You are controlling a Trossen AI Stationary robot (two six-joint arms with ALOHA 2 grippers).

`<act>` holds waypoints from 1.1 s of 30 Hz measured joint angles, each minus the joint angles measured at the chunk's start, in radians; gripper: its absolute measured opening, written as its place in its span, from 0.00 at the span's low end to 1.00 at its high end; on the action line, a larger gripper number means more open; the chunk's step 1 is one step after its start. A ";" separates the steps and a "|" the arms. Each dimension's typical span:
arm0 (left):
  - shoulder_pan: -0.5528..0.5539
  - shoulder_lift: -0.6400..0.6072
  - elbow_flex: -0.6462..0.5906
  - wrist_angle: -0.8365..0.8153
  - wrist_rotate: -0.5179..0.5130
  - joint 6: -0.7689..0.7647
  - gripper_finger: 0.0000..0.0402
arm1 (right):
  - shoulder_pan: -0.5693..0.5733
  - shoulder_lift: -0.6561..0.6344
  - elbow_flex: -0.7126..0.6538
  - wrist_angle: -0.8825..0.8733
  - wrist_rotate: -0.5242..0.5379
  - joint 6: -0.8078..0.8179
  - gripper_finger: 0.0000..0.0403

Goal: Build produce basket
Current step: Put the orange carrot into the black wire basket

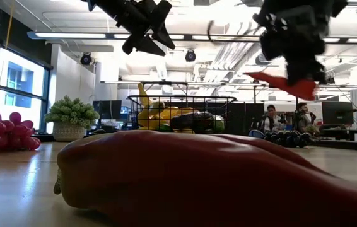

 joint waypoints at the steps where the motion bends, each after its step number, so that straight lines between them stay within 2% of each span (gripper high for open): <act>1: 0.000 0.000 0.000 0.000 0.002 0.000 0.51 | -0.009 -0.002 0.011 0.022 0.000 0.000 0.11; 16: -0.002 0.000 0.000 -0.076 0.007 -0.002 0.51 | -0.245 0.002 0.048 0.468 0.028 -0.119 0.12; 23: -0.034 0.000 0.000 -0.122 0.007 -0.002 0.51 | -0.368 0.029 0.049 0.635 0.089 -0.184 0.12; 28: -0.065 0.000 0.000 -0.166 -0.003 -0.003 0.51 | -0.422 0.091 0.048 0.747 0.103 -0.203 0.12; 33: -0.084 0.000 0.000 -0.189 -0.031 -0.003 0.51 | -0.428 0.180 0.048 0.805 0.122 -0.203 0.12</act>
